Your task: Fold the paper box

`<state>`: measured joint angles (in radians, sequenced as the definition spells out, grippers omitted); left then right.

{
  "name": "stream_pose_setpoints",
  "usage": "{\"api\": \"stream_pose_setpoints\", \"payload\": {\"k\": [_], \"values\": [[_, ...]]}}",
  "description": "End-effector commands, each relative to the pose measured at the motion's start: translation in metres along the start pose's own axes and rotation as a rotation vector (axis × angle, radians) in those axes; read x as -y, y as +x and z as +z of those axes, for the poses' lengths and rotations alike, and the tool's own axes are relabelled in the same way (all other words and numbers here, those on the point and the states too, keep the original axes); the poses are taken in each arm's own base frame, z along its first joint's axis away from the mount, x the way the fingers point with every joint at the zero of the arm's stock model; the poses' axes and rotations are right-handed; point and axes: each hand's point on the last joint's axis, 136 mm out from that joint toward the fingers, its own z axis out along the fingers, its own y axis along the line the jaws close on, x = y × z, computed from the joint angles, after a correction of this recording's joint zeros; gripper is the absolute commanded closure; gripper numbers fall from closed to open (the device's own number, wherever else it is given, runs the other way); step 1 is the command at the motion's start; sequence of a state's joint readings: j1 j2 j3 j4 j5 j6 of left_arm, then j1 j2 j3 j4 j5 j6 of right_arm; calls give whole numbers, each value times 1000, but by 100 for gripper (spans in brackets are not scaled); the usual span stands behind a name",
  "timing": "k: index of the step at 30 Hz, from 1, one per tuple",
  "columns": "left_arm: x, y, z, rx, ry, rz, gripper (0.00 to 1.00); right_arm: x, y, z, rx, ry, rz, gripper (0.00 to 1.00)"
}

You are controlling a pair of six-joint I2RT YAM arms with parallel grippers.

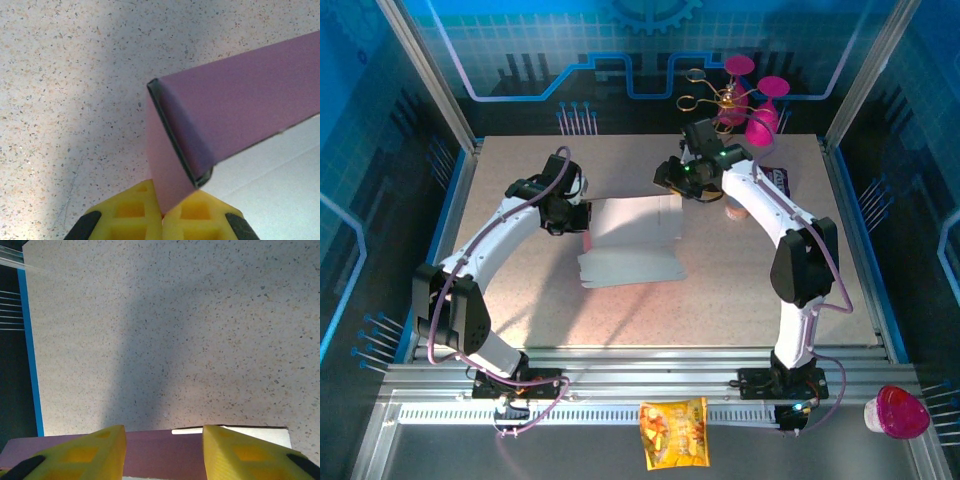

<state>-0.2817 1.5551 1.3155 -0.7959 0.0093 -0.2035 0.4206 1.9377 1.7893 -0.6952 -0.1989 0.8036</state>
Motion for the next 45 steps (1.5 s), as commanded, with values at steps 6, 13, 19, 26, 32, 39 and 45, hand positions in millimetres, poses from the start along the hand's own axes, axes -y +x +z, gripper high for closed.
{"api": "stream_pose_setpoints", "payload": {"k": [6,13,19,26,32,39,45], "values": [[9,-11,-9,45,37,-13,100,-8,20,-5,-48,-27,55,56],[12,-13,-9,51,49,-20,100,-9,26,-3,-59,-56,126,56],[12,-13,-11,56,53,-18,100,-15,28,2,-69,-114,213,57],[14,-14,-11,64,54,-15,100,-23,25,0,-54,-174,312,64],[15,-14,-12,77,50,-8,100,-25,21,0,-20,-220,418,84],[14,-13,-16,92,43,-11,100,-26,11,-9,67,-295,560,100],[13,-13,-19,105,37,-14,100,-38,-2,-25,137,-385,590,86]]}}
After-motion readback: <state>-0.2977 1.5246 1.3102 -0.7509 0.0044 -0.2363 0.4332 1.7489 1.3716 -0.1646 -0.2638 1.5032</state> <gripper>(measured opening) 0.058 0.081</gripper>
